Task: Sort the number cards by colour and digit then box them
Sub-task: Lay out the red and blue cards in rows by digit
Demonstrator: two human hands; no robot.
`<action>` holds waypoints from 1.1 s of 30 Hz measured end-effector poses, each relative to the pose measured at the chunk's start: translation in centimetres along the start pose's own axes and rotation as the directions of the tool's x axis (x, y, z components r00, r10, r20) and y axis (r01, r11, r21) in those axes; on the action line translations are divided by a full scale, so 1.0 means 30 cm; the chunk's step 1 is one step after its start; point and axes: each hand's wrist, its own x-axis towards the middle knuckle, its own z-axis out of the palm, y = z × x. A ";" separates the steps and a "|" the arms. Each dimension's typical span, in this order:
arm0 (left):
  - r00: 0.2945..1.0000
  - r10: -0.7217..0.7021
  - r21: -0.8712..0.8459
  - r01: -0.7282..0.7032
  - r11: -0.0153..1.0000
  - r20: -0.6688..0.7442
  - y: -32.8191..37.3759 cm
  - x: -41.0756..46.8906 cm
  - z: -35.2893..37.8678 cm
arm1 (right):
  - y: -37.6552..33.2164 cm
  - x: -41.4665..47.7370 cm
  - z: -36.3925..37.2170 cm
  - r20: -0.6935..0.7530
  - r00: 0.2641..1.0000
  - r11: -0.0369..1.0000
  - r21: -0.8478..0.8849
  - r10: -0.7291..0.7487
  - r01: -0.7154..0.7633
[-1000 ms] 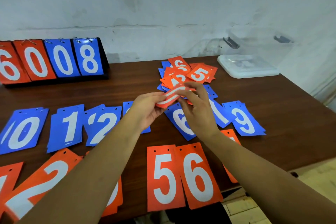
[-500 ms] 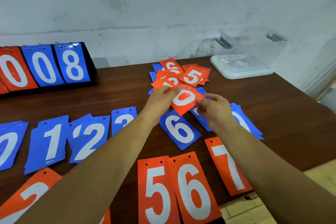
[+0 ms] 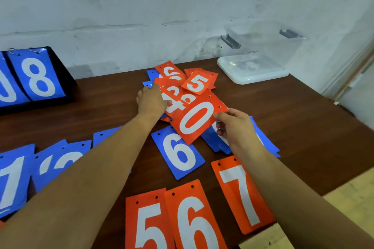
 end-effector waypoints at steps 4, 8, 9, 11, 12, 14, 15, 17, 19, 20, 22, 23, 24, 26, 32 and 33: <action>0.996 0.012 -0.131 -0.023 0.991 -0.086 -0.032 -0.010 -0.019 | 0.010 0.013 0.000 -0.004 1.000 1.000 0.005 0.017 -0.017; 0.984 -0.031 -0.404 -0.043 0.914 -0.177 -0.051 -0.033 -0.066 | -0.007 0.002 0.011 0.039 0.999 1.000 0.022 -0.013 0.012; 0.981 -0.052 -0.457 -0.039 0.889 -0.185 -0.049 -0.039 -0.085 | -0.016 -0.003 0.013 0.053 0.998 0.999 0.032 -0.022 0.021; 0.977 -0.063 -0.515 -0.052 0.856 -0.203 -0.046 -0.048 -0.126 | -0.038 -0.015 0.017 0.083 0.996 0.998 0.057 -0.044 0.039; 0.977 -0.054 -0.537 -0.067 0.841 -0.207 -0.047 -0.057 -0.149 | -0.049 -0.025 0.019 0.101 0.993 0.996 0.070 -0.058 0.051; 0.982 -0.020 -0.593 -0.098 0.799 -0.189 -0.046 -0.087 -0.200 | -0.074 -0.051 0.023 0.144 0.986 0.993 0.095 -0.087 0.074; 0.984 -0.004 -0.616 -0.108 0.780 -0.178 -0.046 -0.099 -0.216 | -0.083 -0.060 0.025 0.159 0.983 0.991 0.108 -0.091 0.075; 0.987 -0.001 -0.663 -0.107 0.741 -0.161 -0.046 -0.146 -0.272 | -0.117 -0.101 0.027 0.190 0.977 0.988 0.141 -0.096 0.070; 0.996 0.005 -0.736 -0.069 0.674 -0.089 -0.051 -0.202 -0.332 | -0.150 -0.142 0.030 0.219 0.970 0.986 0.148 -0.108 0.076; 0.999 0.039 -0.755 -0.050 0.654 -0.033 -0.059 -0.240 -0.365 | -0.165 -0.169 0.033 0.229 0.966 0.986 0.137 -0.122 0.092; 0.989 0.130 -0.740 -0.040 0.672 0.064 -0.076 -0.318 -0.417 | -0.184 -0.225 0.049 0.225 0.963 0.987 0.090 -0.150 0.133; 0.983 0.159 -0.741 -0.038 0.671 0.094 -0.084 -0.361 -0.435 | -0.188 -0.254 0.061 0.216 0.964 0.987 0.064 -0.157 0.147; 0.976 0.179 -0.761 -0.025 0.648 0.120 -0.091 -0.404 -0.444 | -0.187 -0.285 0.074 0.205 0.966 0.987 0.042 -0.160 0.154; 0.967 0.202 -0.819 0.012 0.574 0.156 -0.105 -0.483 -0.453 | -0.174 -0.351 0.106 0.194 0.967 0.986 -0.005 -0.163 0.167; 0.981 0.098 -0.897 0.111 0.428 0.168 -0.193 -0.674 -0.465 | -0.098 -0.510 0.198 0.211 0.960 0.957 -0.184 -0.185 0.224; 0.984 0.073 -0.900 0.118 0.419 0.163 -0.210 -0.704 -0.466 | -0.090 -0.533 0.210 0.223 0.960 0.958 -0.192 -0.167 0.211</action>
